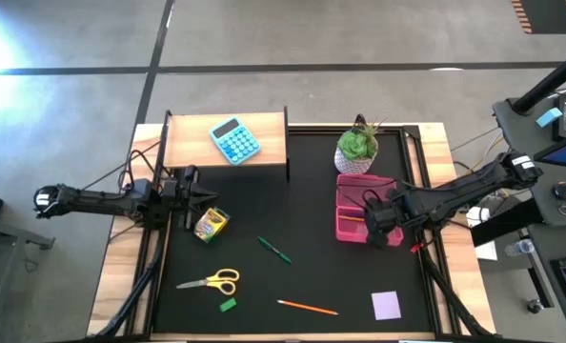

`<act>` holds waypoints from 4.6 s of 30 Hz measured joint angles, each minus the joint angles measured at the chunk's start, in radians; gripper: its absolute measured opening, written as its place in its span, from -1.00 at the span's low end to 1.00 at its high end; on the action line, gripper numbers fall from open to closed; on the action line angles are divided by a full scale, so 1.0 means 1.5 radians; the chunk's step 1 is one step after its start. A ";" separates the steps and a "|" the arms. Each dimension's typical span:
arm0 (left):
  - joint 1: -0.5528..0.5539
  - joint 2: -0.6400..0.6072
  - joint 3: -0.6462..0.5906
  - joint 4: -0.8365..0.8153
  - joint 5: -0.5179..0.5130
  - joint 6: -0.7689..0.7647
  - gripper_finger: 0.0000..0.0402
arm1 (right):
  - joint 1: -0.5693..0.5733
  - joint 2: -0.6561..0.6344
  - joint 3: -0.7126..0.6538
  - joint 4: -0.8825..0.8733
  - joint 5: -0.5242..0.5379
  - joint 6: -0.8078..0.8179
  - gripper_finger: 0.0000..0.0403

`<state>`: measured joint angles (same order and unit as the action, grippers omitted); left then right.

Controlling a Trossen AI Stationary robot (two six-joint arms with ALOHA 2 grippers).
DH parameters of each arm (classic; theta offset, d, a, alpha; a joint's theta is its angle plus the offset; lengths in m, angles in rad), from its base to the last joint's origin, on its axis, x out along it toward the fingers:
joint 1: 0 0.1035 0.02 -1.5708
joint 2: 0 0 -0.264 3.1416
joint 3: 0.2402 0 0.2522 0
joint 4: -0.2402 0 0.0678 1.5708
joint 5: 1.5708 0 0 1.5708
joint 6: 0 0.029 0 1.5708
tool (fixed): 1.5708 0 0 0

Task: Pack school essentials
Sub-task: Put the orange pencil into the pink supply box

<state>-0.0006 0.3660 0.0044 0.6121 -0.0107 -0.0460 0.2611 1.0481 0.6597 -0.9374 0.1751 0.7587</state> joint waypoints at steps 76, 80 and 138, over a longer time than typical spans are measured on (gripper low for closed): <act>0.000 0.000 0.000 0.000 0.000 0.000 -1.00 | 0.245 0.744 0.733 0.103 -0.033 0.032 -0.86; 0.000 0.000 0.000 0.000 0.000 0.000 -1.00 | 0.244 0.743 0.730 0.102 -0.044 0.037 -0.94; 0.000 0.000 0.000 0.000 0.000 0.000 -1.00 | 0.027 0.025 0.181 -0.149 0.093 -0.069 -0.96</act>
<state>-0.0002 0.3660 0.0044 0.6121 -0.0105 -0.0460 0.3019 1.0853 0.9312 -1.1604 0.3147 0.6552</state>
